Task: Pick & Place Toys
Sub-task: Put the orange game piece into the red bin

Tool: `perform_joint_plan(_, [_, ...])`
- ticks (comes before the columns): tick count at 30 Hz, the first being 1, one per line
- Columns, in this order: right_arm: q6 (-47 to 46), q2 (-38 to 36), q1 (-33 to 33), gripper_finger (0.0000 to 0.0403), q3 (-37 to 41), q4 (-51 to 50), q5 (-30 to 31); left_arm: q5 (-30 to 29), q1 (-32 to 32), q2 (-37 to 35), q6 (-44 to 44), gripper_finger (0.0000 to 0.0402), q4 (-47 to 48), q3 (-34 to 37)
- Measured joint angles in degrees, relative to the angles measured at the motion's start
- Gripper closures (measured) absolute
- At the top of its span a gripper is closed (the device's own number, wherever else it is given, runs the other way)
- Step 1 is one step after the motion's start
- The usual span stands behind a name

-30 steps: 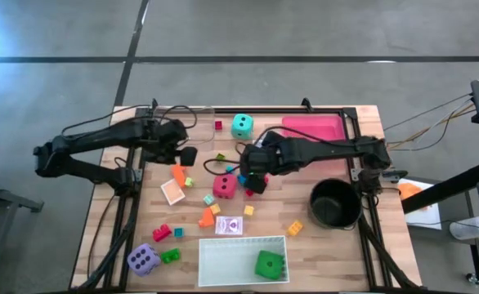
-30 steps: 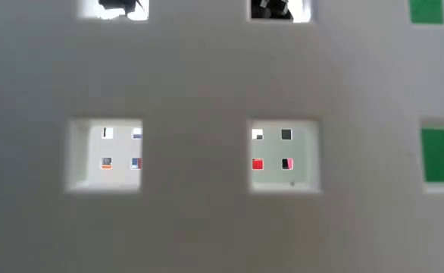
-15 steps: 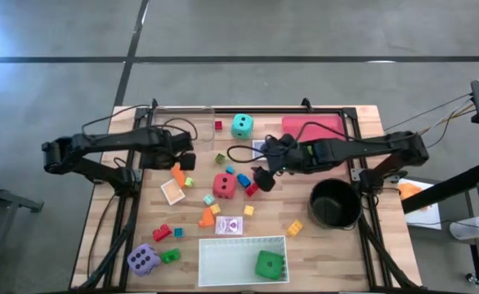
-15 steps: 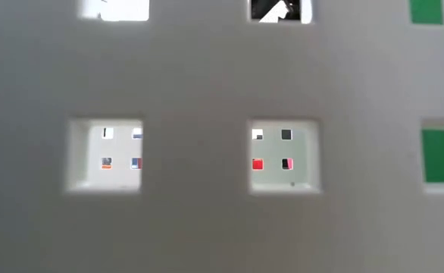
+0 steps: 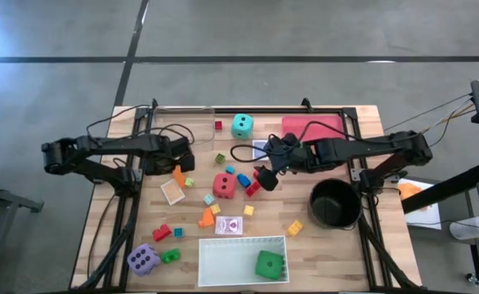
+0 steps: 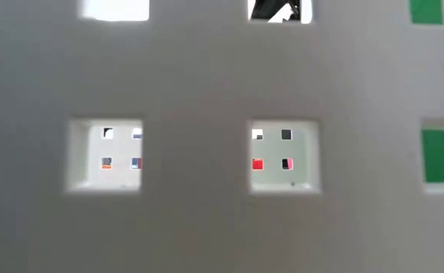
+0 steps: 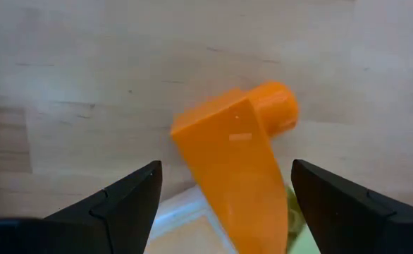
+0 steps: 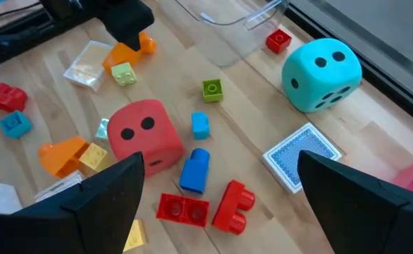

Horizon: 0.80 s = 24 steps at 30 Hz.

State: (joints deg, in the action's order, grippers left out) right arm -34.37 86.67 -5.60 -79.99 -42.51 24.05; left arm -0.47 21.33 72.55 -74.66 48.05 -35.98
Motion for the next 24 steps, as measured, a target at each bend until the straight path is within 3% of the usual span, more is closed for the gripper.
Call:
perform_joint_plan(9, [1.35, 0.05, 0.82, 0.0038, 0.2, 0.44, 0.1, -0.26, 0.9, 0.0, 0.66, 0.0086, -7.49, 3.99])
perform_joint_plan(17, [1.6, 0.07, 1.21, 0.0038, 0.16, 1.36, 0.07, 1.67, 0.95, -0.07, 0.81, 0.0089, -8.03, 6.29])
perform_joint_plan(20, [1.6, 0.07, 1.33, 0.0038, 0.27, 1.32, 0.09, 1.77, 0.95, -0.01, 1.33, 0.0112, -7.85, 5.96])
perform_joint_plan(24, [1.77, 0.07, 1.3, 0.0038, 0.29, 1.34, 0.02, 2.19, 0.93, 0.0, 1.32, 0.0176, -9.13, 5.54])
